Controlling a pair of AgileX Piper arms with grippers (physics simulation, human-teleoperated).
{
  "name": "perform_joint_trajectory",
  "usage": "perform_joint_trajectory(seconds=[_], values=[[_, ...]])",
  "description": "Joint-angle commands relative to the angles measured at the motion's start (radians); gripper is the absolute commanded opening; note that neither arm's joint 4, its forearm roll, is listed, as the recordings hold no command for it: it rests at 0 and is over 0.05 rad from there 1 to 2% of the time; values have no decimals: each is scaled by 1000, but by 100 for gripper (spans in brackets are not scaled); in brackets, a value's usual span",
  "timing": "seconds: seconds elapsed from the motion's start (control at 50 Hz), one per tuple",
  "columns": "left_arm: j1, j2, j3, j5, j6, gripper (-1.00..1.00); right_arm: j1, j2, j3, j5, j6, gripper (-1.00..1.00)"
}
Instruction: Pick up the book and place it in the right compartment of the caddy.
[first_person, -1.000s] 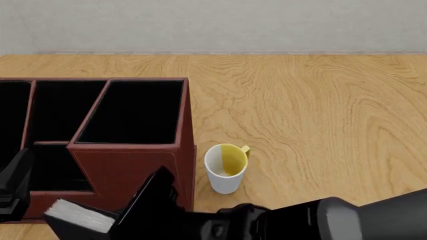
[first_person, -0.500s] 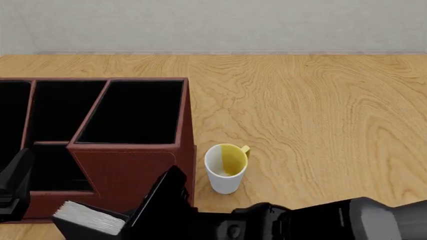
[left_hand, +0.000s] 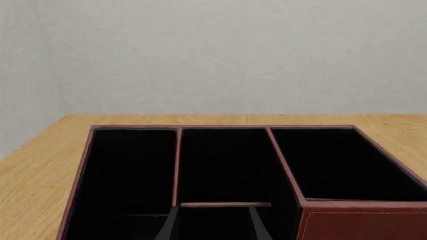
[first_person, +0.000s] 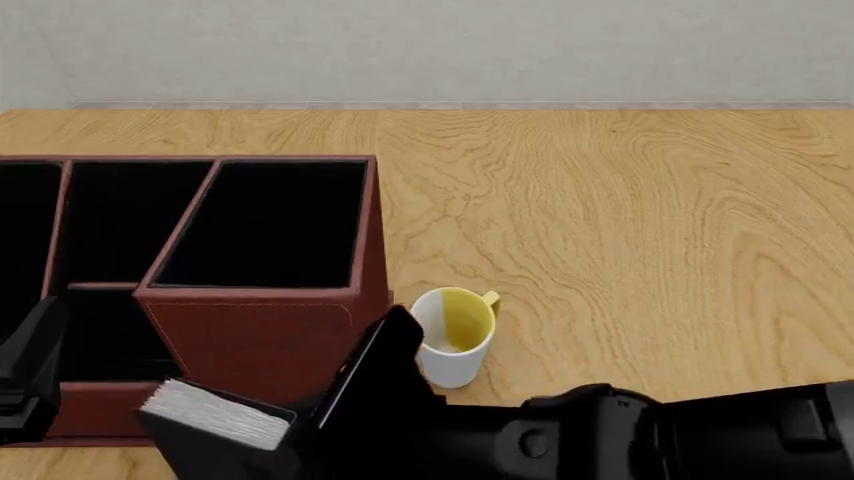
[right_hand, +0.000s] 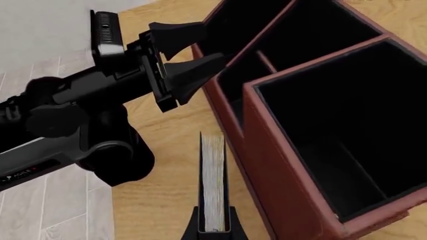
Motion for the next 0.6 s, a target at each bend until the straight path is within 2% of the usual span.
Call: perform_joint_trajectory(seconds=[0.02,0.22,0.28,0.4,0.48,0.52,0.6], values=[[0,0,0,0,0,100,-16,-79,7,46,14,-100],[0,0,0,0,0,100,-31,-169,-26,157,30,-100],[0,0,0,0,0,100,-31,-198,-39,189,51,-100],[0,0,0,0,0,100,-62,-264,-103,298,37,-100],[0,0,0,0,0,100,-76,-294,-156,380,46,-100],[0,0,0,0,0,100,-78,-299,-177,411,71,-100],[0,0,0,0,0,100,-83,-326,-231,480,71,-100]])
